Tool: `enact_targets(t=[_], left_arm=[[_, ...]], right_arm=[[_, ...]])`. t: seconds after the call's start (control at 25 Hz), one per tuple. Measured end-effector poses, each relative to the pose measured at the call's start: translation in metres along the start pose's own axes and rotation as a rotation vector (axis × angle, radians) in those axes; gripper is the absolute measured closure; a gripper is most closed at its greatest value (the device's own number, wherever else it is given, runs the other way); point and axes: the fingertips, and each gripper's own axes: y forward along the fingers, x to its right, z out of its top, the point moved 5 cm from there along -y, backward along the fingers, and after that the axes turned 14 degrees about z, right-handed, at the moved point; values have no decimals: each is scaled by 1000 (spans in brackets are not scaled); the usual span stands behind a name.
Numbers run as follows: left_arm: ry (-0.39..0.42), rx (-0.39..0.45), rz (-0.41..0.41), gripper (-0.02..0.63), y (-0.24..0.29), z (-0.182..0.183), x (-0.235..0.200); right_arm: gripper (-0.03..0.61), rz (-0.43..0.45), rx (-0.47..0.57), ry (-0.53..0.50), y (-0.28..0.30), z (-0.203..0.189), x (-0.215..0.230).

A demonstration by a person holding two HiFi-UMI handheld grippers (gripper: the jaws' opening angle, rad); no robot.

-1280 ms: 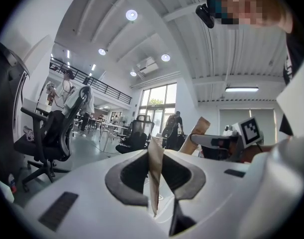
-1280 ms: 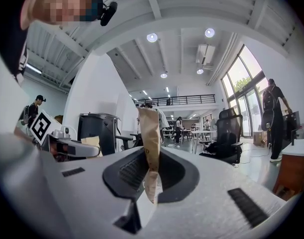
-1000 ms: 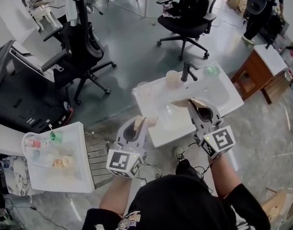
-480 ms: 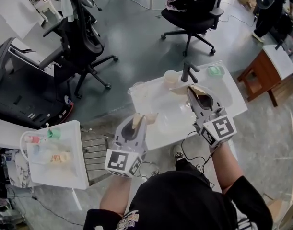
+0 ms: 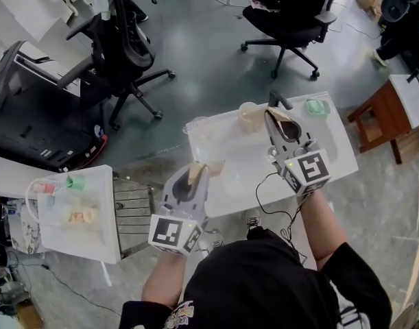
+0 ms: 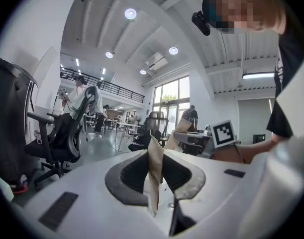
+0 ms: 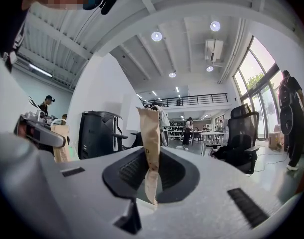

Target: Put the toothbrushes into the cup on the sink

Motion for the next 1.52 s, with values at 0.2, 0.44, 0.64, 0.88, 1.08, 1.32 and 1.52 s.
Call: enact_targets(t=[0.2, 0.44, 0.64, 0.88, 1.08, 1.32, 1.52], left_arm=[[-7, -11, 40, 548, 10, 0, -2], [-18, -18, 82, 548, 18, -8, -8], [-30, -43, 120, 548, 23, -14, -11], [-46, -67, 157, 548, 26, -22, -18], [-53, -82, 183, 548, 26, -26, -24], [-57, -92, 207, 548, 20, -31, -29], [-63, -101, 218, 548, 13, -33, -33]], right_arm=[[531, 1, -38, 4, 21, -21, 20], [531, 7, -92, 13, 46, -53, 38], [531, 3, -163, 27, 63, -86, 49], [529, 4, -219, 55, 81, -125, 58], [529, 8, -285, 78, 89, -155, 61], [526, 12, -323, 111, 91, -177, 60], [522, 10, -335, 169, 93, -188, 59]])
